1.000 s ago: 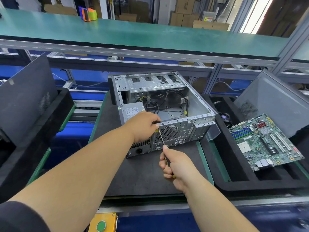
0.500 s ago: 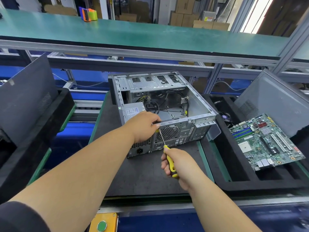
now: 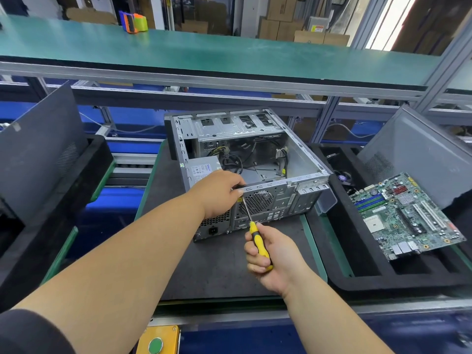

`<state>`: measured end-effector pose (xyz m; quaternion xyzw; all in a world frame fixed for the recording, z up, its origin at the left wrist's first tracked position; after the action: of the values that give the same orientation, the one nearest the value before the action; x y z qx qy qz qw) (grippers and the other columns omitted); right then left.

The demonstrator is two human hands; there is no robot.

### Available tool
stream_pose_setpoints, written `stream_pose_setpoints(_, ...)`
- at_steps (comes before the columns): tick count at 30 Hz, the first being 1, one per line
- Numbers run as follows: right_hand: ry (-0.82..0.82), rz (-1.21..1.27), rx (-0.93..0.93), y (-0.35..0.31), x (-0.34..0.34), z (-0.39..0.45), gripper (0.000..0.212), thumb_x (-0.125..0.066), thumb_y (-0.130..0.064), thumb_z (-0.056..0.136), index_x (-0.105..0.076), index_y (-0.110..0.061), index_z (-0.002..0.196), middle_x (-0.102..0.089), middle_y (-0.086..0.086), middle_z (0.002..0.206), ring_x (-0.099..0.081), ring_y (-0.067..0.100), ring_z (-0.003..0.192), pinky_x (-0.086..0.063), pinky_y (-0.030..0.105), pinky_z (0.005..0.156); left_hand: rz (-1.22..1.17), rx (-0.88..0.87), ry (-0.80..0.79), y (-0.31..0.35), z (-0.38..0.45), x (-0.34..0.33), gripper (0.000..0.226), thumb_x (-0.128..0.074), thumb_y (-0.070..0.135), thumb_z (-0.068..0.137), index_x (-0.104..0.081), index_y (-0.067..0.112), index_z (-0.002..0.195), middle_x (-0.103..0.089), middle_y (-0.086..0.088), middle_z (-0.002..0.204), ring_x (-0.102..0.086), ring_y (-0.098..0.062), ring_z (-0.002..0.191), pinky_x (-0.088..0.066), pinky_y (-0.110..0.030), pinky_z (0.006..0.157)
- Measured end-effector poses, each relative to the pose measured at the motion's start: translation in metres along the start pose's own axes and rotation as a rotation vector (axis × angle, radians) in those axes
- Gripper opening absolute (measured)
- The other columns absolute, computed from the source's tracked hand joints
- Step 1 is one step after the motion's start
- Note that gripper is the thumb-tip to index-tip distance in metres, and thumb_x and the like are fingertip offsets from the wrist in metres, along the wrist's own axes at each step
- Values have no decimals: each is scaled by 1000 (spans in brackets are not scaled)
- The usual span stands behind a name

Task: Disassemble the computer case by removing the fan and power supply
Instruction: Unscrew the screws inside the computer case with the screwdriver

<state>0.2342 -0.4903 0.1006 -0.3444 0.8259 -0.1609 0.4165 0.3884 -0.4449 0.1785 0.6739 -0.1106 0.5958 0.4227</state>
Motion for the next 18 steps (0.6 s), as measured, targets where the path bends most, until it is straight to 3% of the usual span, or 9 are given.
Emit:
stream_pose_setpoints(5,247,-364,104,-12,10,-1,42,-37,-38,106,-52,-7,82,-44,3,46,-23,9,29,-19,18,34,2,3,-5,0,0,-1,24,-48,29,100,-61,23,120,-57,5,110,-43,-12,103,-38,-30,89)
stream_pose_setpoints(8,388,-664,133,-23,13,-2,43,-34,-39,106,-52,-10,80,-46,0,44,-31,11,31,-27,21,40,4,4,-6,0,-1,0,24,-48,29,100,-61,23,119,-58,4,111,-44,-13,104,-40,-33,91)
stream_pose_setpoints(11,470,-1092,355,-44,10,-12,38,-36,-40,105,-53,-13,82,-57,1,59,-48,15,52,-37,30,55,5,1,-2,1,-1,0,24,-48,29,100,-61,22,119,-58,4,110,-43,-12,102,-41,-34,92)
stream_pose_setpoints(13,549,-1374,477,-53,2,-22,36,-35,-41,104,-45,-16,81,-56,0,70,-48,17,60,-33,31,51,2,1,2,1,-1,1,24,-48,29,100,-61,22,118,-58,4,110,-42,-11,101,-41,-34,92)
stream_pose_setpoints(16,700,-1719,513,-59,-10,-27,30,-30,-43,105,-43,-17,96,-63,3,86,-55,23,71,-30,31,50,0,0,3,2,-1,0,23,-48,29,100,-62,22,117,-58,4,110,-44,-12,100,-41,-33,89)
stream_pose_setpoints(18,708,-1760,500,-60,-13,-27,32,-30,-41,106,-47,-14,103,-67,6,95,-58,25,76,-33,31,55,-1,1,4,1,0,0,22,-48,29,100,-62,23,116,-58,4,109,-44,-12,99,-39,-31,87)
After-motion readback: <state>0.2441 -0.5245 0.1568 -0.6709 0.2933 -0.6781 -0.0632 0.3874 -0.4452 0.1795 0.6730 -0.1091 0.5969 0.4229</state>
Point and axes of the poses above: each hand's wrist, its own z-axis towards the middle knuckle, its own x-axis out of the back of the hand, y = z × x, the point moved 9 cm from there along z, towards the middle knuckle
